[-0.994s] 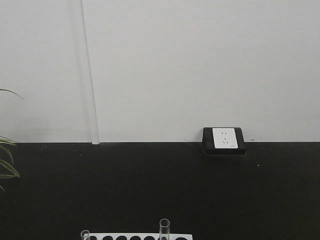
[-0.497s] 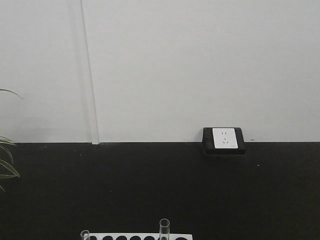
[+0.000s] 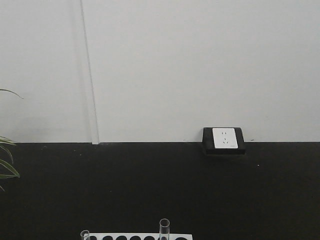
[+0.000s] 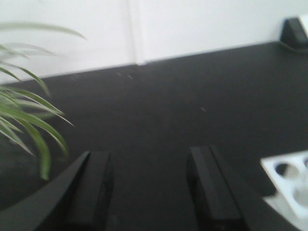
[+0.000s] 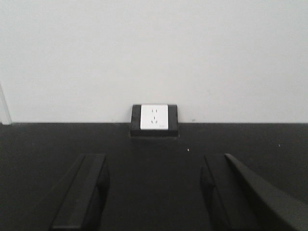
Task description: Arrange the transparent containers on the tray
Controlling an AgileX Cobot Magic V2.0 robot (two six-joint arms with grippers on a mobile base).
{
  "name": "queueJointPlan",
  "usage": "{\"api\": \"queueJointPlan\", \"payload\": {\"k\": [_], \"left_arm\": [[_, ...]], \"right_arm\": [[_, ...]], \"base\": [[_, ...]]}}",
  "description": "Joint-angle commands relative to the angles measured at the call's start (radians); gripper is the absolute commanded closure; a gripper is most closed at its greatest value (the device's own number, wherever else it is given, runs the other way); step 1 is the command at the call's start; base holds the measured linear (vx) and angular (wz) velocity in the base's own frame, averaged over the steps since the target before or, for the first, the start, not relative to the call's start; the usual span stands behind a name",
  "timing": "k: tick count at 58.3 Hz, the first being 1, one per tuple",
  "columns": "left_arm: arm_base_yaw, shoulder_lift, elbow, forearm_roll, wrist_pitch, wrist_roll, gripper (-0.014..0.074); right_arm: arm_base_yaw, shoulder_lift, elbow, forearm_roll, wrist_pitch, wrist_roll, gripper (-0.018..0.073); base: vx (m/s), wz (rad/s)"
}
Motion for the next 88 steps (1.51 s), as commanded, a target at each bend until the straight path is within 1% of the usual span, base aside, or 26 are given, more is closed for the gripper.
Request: {"api": "queueJointPlan", "payload": {"k": [1, 6, 11, 16, 20, 23, 25, 30, 34, 49, 58, 63, 74, 88], "left_arm": [[-0.044, 0.034, 0.029, -0.020, -0.159, -0.009, 0.0119], [-0.090, 0.068, 0.060, -0.019, -0.206, -0.008, 0.0119], [-0.138, 0.103, 0.059, -0.005, -0.246, -0.008, 0.0119], [-0.181, 0.146, 0.059, 0.046, -0.313, -0.008, 0.0119], [-0.212, 0.189, 0.059, 0.101, -0.356, -0.008, 0.0119], [-0.228, 0.221, 0.059, 0.115, -0.375, -0.009, 0.0119], [-0.238, 0.237, 0.059, 0.115, -0.381, -0.018, 0.0119], [-0.254, 0.280, 0.059, 0.112, -0.400, -0.078, 0.0119], [-0.265, 0.312, 0.059, 0.119, -0.428, -0.105, 0.0119], [-0.275, 0.437, 0.057, 0.118, -0.569, -0.106, 0.0119], [-0.275, 0.519, 0.057, 0.116, -0.708, -0.106, 0.0119], [-0.275, 0.559, 0.057, 0.099, -0.767, -0.105, 0.0119], [-0.275, 0.626, 0.057, -0.015, -0.842, -0.102, 0.0119], [-0.275, 0.676, 0.057, -0.009, -0.917, -0.105, 0.0119]], "right_arm": [[-0.004, 0.003, -0.033, -0.003, -0.101, -0.005, 0.0069], [-0.004, 0.003, -0.033, -0.003, -0.087, -0.005, 0.0069], [-0.004, 0.006, -0.033, -0.003, -0.081, -0.005, 0.0069], [-0.004, 0.006, -0.033, -0.003, -0.081, -0.005, 0.0069], [-0.004, 0.006, -0.033, -0.003, -0.081, -0.005, 0.0069], [-0.004, 0.006, -0.033, -0.003, -0.080, -0.005, 0.0069], [-0.004, 0.006, -0.033, -0.003, -0.079, -0.005, 0.0069], [-0.004, 0.006, -0.033, -0.003, -0.073, -0.005, 0.0069], [-0.004, 0.006, -0.033, -0.003, -0.063, -0.005, 0.0069], [-0.004, 0.006, -0.033, -0.003, -0.039, -0.005, 0.0069], [-0.004, 0.006, -0.033, -0.003, -0.025, -0.005, 0.0069], [-0.004, 0.006, -0.033, -0.003, -0.025, -0.005, 0.0069], [-0.004, 0.006, -0.033, -0.003, -0.024, -0.005, 0.0069], [-0.004, 0.006, -0.033, -0.003, -0.024, -0.005, 0.0069]], "base": [[0.00, 0.00], [0.00, 0.00], [0.00, 0.00], [0.00, 0.00], [0.00, 0.00], [0.00, 0.00], [0.00, 0.00], [0.00, 0.00], [0.00, 0.00], [0.00, 0.00], [0.00, 0.00], [0.00, 0.00], [0.00, 0.00], [0.00, 0.00]]}}
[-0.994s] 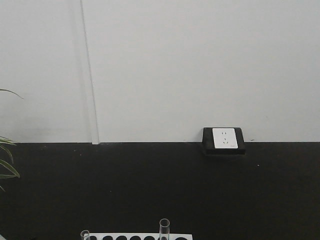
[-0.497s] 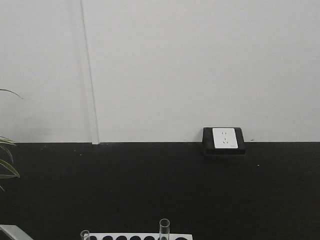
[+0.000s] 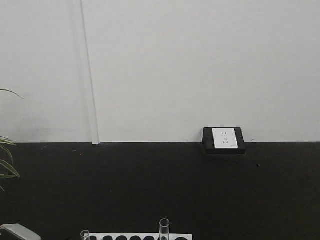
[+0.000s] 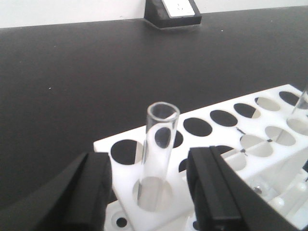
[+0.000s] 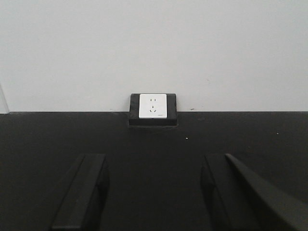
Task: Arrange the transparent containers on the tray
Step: 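Move the left gripper down around a clear glass tube in the rack, then close the left gripper on the glass tube and lift it out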
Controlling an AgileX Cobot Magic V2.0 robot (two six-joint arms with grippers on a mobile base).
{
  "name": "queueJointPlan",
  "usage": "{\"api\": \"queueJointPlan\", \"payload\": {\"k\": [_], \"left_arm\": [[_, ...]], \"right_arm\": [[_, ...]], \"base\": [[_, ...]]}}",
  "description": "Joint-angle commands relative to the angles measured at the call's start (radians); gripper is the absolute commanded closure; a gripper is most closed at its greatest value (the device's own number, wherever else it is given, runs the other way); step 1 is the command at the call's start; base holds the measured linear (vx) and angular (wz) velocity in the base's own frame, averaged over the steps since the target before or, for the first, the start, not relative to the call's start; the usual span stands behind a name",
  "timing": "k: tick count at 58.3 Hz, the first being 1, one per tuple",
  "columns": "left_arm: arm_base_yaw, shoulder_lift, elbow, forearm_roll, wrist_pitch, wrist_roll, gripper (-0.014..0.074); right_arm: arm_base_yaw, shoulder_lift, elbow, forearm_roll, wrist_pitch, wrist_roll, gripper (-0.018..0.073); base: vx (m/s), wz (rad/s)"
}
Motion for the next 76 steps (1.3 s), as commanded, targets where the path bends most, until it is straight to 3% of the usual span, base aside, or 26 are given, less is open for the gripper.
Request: {"api": "queueJointPlan", "payload": {"k": [1, 36, 53, 63, 76], "left_arm": [[-0.007, -0.012, -0.028, -0.014, -0.116, -0.008, 0.0119], [-0.007, 0.085, -0.096, -0.001, -0.101, -0.006, 0.0119], [-0.007, 0.169, -0.097, 0.032, -0.190, -0.006, 0.0132], [-0.007, 0.193, -0.097, 0.083, -0.214, -0.007, 0.0181], [-0.007, 0.193, -0.097, 0.079, -0.235, -0.006, 0.0314]], "right_arm": [[-0.004, 0.005, -0.033, -0.004, -0.082, -0.006, 0.0069], [-0.004, 0.005, -0.033, -0.004, -0.040, -0.006, 0.0069], [-0.004, 0.005, -0.033, -0.004, -0.038, -0.006, 0.0069], [-0.004, 0.005, -0.033, -0.004, -0.038, -0.006, 0.0069], [-0.004, 0.005, -0.033, -0.004, -0.038, -0.006, 0.0069]], "base": [[0.00, 0.00], [0.00, 0.00], [0.00, 0.00], [0.00, 0.00], [0.00, 0.00]]}}
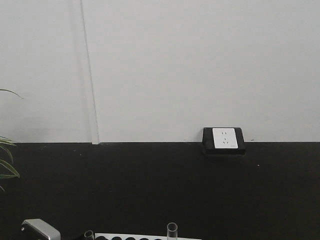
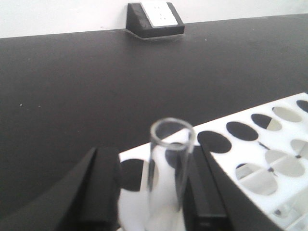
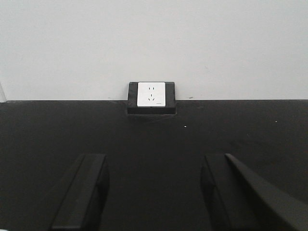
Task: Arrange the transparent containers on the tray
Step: 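Close the left gripper on the glass tube and lift it out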
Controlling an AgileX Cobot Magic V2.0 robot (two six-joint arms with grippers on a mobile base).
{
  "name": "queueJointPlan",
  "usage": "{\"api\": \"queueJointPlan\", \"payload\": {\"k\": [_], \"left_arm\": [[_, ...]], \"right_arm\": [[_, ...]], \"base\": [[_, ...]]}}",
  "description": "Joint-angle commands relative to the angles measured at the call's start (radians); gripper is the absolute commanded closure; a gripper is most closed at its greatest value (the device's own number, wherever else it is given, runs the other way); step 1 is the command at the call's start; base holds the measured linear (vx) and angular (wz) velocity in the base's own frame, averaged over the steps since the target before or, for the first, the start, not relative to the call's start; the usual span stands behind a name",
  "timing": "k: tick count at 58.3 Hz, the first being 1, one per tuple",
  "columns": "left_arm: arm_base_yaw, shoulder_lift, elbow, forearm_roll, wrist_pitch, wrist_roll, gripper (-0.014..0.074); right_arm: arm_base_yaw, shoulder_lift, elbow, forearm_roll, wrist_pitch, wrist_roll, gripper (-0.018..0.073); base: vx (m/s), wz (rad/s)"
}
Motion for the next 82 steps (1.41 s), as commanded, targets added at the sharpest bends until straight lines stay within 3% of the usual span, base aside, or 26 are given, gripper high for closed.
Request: {"api": "queueJointPlan", "payload": {"k": [1, 21, 39, 48, 62, 74, 82], "left_arm": [[-0.007, -0.018, -0.015, 0.015, -0.059, -0.009, 0.0325], [-0.004, -0.021, -0.015, 0.015, -0.113, 0.021, 0.0531], [-0.004, -0.101, -0.015, -0.082, -0.142, 0.023, 0.0549], [-0.004, -0.161, -0.015, -0.090, -0.126, 0.026, 0.0549], [-0.003, -0.307, -0.015, -0.095, 0.033, 0.045, 0.0549], [-0.003, -0.471, -0.015, -0.171, 0.207, 0.075, 0.0548], [-0.003, -0.580, -0.015, -0.173, 0.287, 0.096, 0.0548]], "right_arm": [[-0.004, 0.005, -0.033, -0.004, -0.081, -0.006, 0.0069], [-0.004, 0.005, -0.033, -0.004, -0.080, -0.006, 0.0069], [-0.004, 0.005, -0.033, -0.005, -0.080, -0.006, 0.0069], [-0.004, 0.005, -0.033, -0.005, -0.080, -0.006, 0.0069], [-0.004, 0.005, -0.033, -0.005, -0.081, -0.006, 0.0069], [-0.004, 0.005, -0.033, -0.004, -0.081, -0.006, 0.0069], [-0.004, 0.005, -0.033, -0.004, -0.081, -0.006, 0.0069]], "base": [[0.00, 0.00], [0.00, 0.00], [0.00, 0.00], [0.00, 0.00], [0.00, 0.00], [0.00, 0.00], [0.00, 0.00]]}}
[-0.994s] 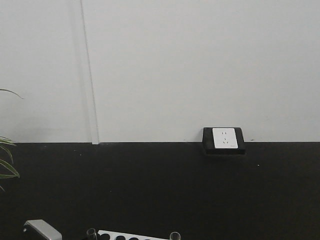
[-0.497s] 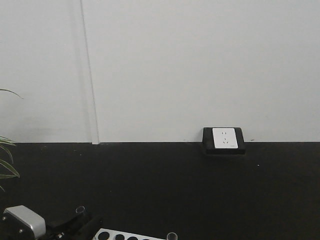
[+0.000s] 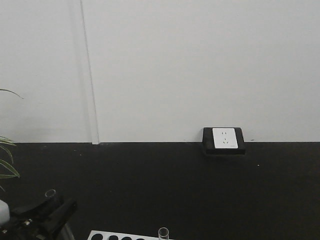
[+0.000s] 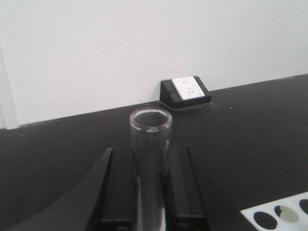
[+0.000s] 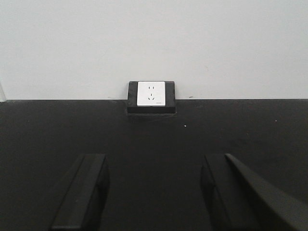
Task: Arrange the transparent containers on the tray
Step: 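Close the left gripper on the glass tube and lift it out, then move the right gripper down around another glass tube in the rack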
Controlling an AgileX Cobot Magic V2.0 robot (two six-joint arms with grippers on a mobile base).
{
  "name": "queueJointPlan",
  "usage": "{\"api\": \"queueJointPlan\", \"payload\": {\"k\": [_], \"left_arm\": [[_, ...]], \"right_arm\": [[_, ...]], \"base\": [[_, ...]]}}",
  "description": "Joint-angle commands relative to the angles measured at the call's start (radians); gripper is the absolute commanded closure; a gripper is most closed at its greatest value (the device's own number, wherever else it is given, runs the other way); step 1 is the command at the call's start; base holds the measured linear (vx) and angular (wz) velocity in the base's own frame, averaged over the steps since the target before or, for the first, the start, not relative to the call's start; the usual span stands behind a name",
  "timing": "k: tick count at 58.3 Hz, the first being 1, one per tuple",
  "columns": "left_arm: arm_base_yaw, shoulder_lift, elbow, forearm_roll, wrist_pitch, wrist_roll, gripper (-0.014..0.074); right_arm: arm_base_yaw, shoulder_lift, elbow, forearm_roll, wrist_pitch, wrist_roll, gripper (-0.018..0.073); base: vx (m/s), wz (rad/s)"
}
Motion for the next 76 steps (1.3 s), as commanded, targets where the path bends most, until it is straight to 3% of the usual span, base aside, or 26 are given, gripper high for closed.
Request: {"api": "queueJointPlan", "payload": {"k": [1, 9, 19, 26, 38, 52, 68, 76], "left_arm": [[-0.003, -0.086, -0.019, -0.020, -0.023, 0.011, 0.0548], [-0.003, -0.177, -0.037, -0.020, 0.028, 0.011, 0.0548], [-0.003, -0.262, -0.107, -0.015, 0.197, 0.049, 0.0548], [-0.003, -0.291, -0.140, -0.015, 0.288, 0.091, 0.0548], [-0.003, -0.301, -0.139, -0.016, 0.397, 0.081, 0.0548], [-0.003, -0.301, -0.139, -0.034, 0.403, 0.079, 0.0548], [-0.003, -0.301, -0.139, -0.050, 0.403, 0.080, 0.0548], [-0.003, -0.301, -0.139, -0.050, 0.403, 0.080, 0.0548]], "right_arm": [[-0.004, 0.005, -0.033, -0.003, -0.083, -0.006, 0.0069], [-0.004, 0.005, -0.033, 0.024, -0.090, -0.006, 0.0069], [0.039, 0.005, -0.032, 0.100, -0.100, -0.015, 0.0069], [0.139, 0.047, 0.014, 0.102, -0.179, -0.035, 0.0069], [0.374, 0.176, 0.177, 0.099, -0.519, -0.038, 0.0069], [0.580, 0.432, 0.195, 0.015, -0.676, -0.060, 0.0067], [0.647, 0.676, 0.195, 0.019, -0.953, -0.050, 0.0067], [0.646, 0.744, 0.169, 0.016, -0.993, -0.048, 0.0067]], "base": [[0.00, 0.00], [0.00, 0.00], [0.00, 0.00], [0.00, 0.00], [0.00, 0.00], [0.00, 0.00], [0.00, 0.00], [0.00, 0.00]]}}
